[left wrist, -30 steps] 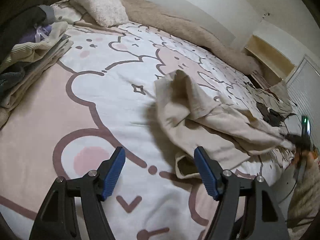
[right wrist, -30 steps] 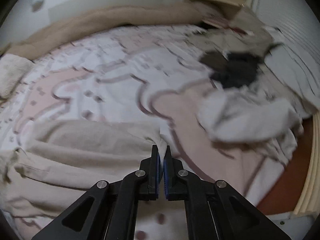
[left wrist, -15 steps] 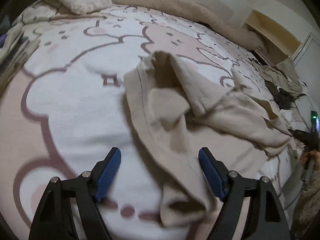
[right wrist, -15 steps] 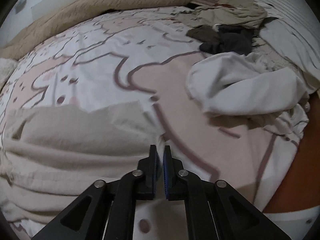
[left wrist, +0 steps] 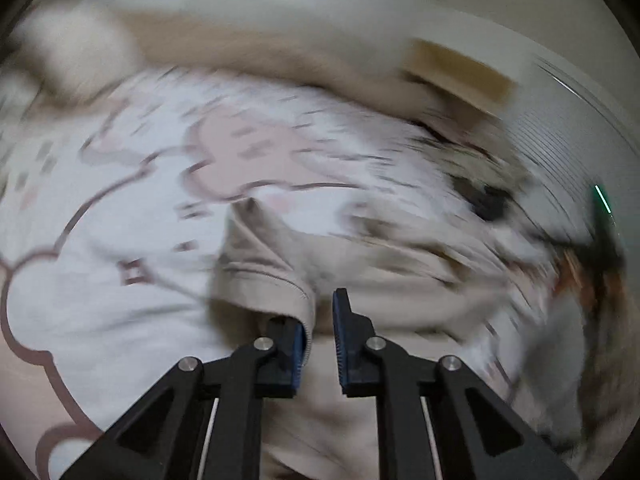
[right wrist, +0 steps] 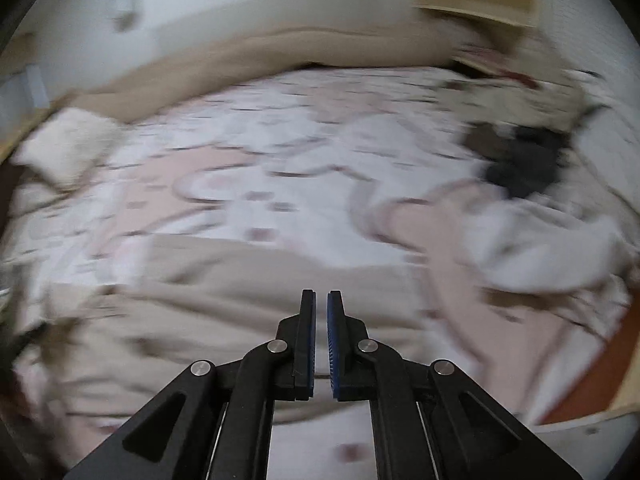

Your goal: Fold clothes

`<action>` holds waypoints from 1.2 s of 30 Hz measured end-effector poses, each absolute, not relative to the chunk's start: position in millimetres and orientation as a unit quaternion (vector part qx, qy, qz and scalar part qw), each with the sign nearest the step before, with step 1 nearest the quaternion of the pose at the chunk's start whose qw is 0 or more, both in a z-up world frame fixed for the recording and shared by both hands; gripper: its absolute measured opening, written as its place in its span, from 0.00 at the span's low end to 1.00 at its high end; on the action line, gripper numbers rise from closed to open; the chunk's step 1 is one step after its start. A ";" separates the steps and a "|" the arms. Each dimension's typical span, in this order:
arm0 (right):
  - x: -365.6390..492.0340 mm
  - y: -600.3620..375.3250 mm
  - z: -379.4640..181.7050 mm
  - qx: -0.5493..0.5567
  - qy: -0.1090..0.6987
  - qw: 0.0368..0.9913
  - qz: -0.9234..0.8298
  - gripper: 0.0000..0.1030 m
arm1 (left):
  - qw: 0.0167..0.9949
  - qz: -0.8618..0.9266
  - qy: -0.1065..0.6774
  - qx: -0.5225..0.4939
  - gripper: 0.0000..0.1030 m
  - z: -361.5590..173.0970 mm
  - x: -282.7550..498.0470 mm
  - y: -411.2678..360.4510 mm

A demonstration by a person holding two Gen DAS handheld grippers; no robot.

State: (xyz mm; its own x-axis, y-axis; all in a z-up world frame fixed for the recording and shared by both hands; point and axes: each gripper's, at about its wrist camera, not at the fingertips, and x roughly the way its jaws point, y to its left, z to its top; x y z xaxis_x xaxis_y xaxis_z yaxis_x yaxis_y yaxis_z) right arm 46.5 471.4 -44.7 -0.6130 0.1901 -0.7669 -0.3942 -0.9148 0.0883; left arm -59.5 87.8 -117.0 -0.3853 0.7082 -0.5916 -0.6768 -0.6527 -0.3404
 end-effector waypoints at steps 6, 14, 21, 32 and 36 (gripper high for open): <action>24.8 381.9 -44.5 -0.414 0.178 -0.037 0.892 0.65 | 0.503 0.762 0.107 -0.393 0.13 -137.6 32.4 127.9; 44.7 320.2 -110.9 -0.519 0.299 -0.165 0.784 0.65 | 0.514 0.755 0.090 -0.397 0.13 -147.6 54.2 126.4; 30.7 299.9 -137.0 -0.514 0.384 -0.170 0.748 0.58 | 0.486 0.778 0.051 -0.393 0.13 -136.2 47.1 105.8; 6.6 308.4 -54.3 -0.429 0.307 -0.178 0.830 0.04 | 0.434 0.842 0.034 -0.318 0.67 -80.5 33.7 68.0; -1.6 320.8 36.2 -0.332 0.272 -0.194 0.882 0.03 | 0.432 0.850 0.010 -0.301 0.69 -71.1 27.6 64.3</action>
State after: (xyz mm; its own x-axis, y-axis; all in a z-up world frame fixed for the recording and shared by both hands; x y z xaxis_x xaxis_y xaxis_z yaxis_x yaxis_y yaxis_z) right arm -1.6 320.8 36.2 -0.7047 -0.5220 -0.4805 0.1611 -0.7773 0.6082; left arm 27.6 64.3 -71.1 -0.4455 0.7281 -0.5211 -0.7400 -0.6270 -0.2434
